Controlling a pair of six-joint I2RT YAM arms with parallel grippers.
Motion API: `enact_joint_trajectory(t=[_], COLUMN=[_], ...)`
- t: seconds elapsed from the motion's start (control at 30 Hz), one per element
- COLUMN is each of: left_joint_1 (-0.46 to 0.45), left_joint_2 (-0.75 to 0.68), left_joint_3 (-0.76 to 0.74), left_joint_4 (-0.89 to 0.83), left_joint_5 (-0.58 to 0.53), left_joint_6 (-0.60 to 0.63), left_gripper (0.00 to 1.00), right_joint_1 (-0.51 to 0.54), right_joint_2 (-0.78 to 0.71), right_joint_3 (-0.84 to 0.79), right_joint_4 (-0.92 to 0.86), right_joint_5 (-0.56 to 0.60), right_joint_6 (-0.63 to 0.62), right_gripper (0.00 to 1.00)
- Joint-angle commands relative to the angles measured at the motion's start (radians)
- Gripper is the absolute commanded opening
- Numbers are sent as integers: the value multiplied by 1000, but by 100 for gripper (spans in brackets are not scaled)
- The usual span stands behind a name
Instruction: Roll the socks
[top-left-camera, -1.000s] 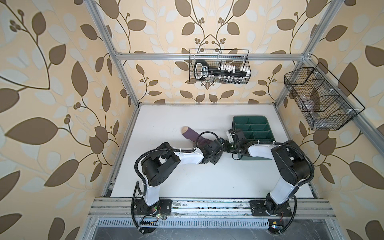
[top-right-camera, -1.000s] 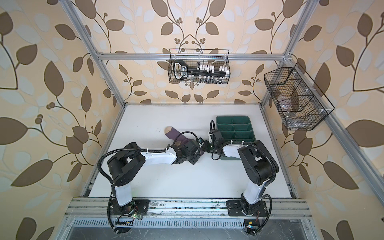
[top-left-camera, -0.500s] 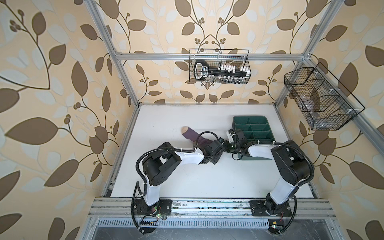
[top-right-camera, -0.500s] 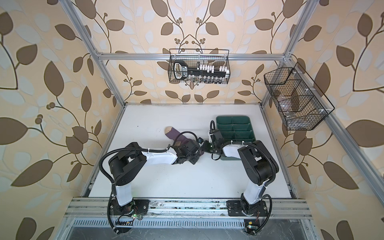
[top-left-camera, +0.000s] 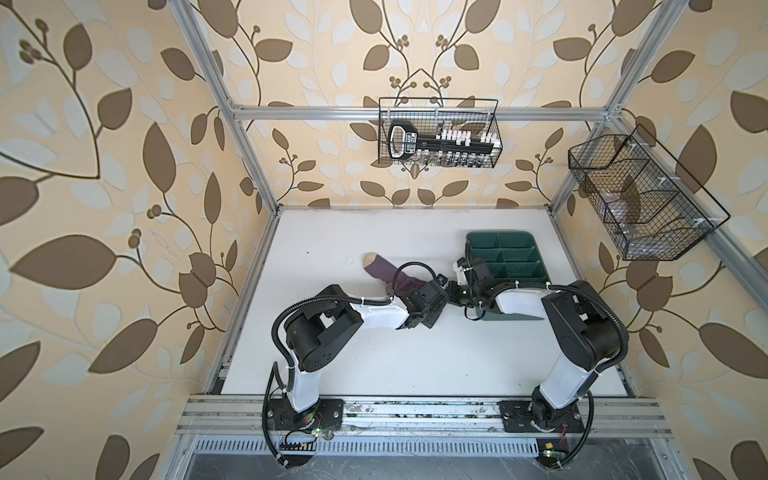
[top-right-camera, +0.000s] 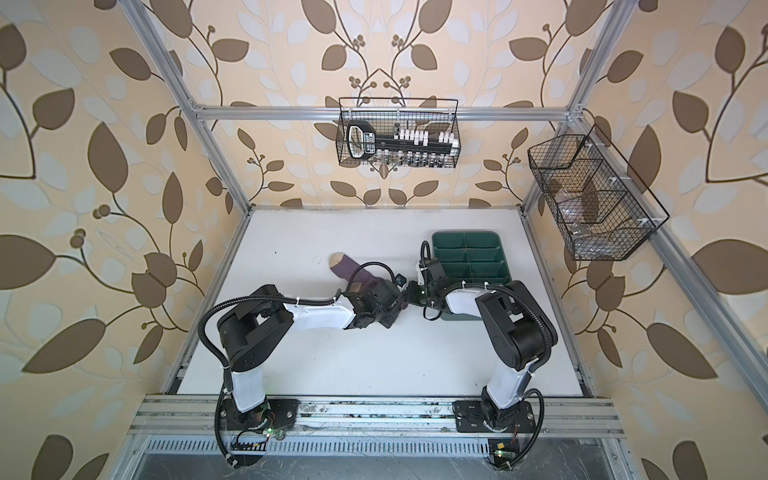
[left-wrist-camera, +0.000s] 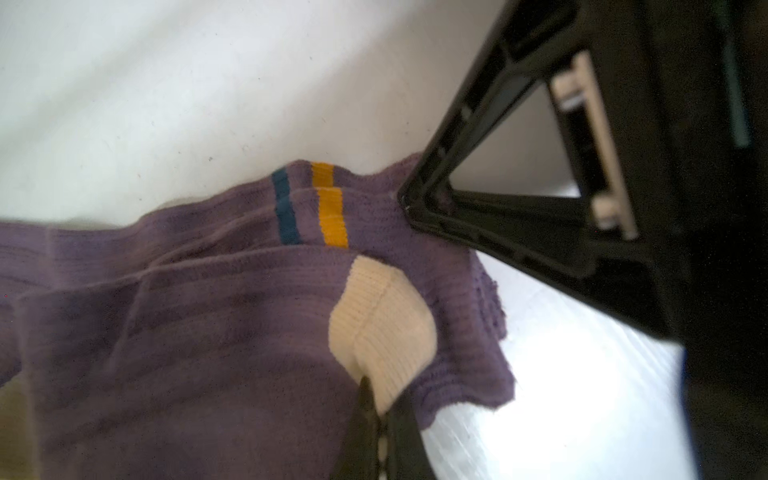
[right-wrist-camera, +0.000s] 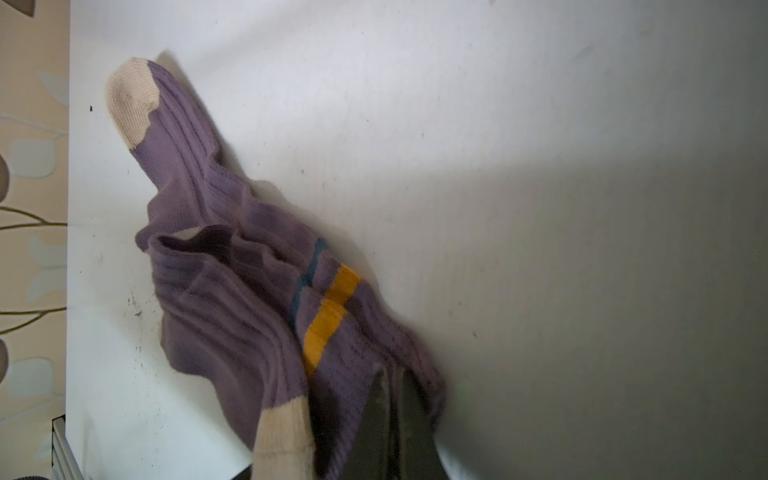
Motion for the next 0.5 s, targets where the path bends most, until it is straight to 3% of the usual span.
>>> enact_joint_trajectory(t=[0.0, 0.23, 0.47], left_joint_1=[16, 43, 126], left_joint_2=[-36, -119, -206], left_joint_3=[14, 26, 24], left_joint_4=[-15, -50, -92], left_joint_5=[-30, -12, 89], left_joint_6=[-7, -1, 5], left_gripper=[0, 0, 0], right_joint_1=[-7, -11, -14], right_joint_2=[43, 44, 40], right_joint_3=[-39, -44, -46], right_joint_4=[-78, -78, -78], right_joint_5=[22, 30, 35], right_joint_6=[-6, -4, -6], right_gripper=[0, 0, 0])
